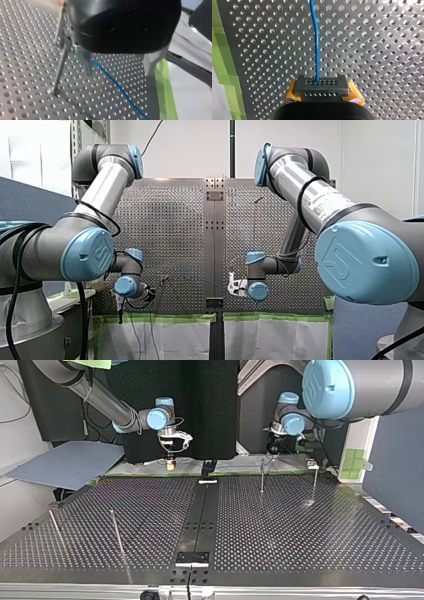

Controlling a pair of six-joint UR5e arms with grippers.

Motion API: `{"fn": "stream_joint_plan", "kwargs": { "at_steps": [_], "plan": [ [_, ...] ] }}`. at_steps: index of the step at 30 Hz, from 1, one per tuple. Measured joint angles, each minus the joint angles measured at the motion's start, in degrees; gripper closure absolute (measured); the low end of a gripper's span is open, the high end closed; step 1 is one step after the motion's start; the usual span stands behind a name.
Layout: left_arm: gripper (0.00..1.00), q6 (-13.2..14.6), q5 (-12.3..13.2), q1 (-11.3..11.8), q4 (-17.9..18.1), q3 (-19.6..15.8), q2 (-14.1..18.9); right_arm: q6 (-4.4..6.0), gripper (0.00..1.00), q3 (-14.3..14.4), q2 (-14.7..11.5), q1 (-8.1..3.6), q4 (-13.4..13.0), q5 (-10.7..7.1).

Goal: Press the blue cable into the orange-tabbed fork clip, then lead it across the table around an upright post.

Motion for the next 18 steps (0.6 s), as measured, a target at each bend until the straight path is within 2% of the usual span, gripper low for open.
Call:
{"fn": "stream_joint_plan", "kwargs": {
  "at_steps": [10, 18],
  "plan": [
    [0.00, 0.18, 0.26, -0.76, 0.57, -3.30, 5.15, 0.00, 1.00, 0.01, 0.00, 0.05, 0.15, -0.09],
    [0.00, 2.18, 0.66, -1.28, 0.86, -4.25, 5.78, 0.01, 1.00, 0.00, 0.00, 0.09, 0.18, -0.13]
  ]
}}
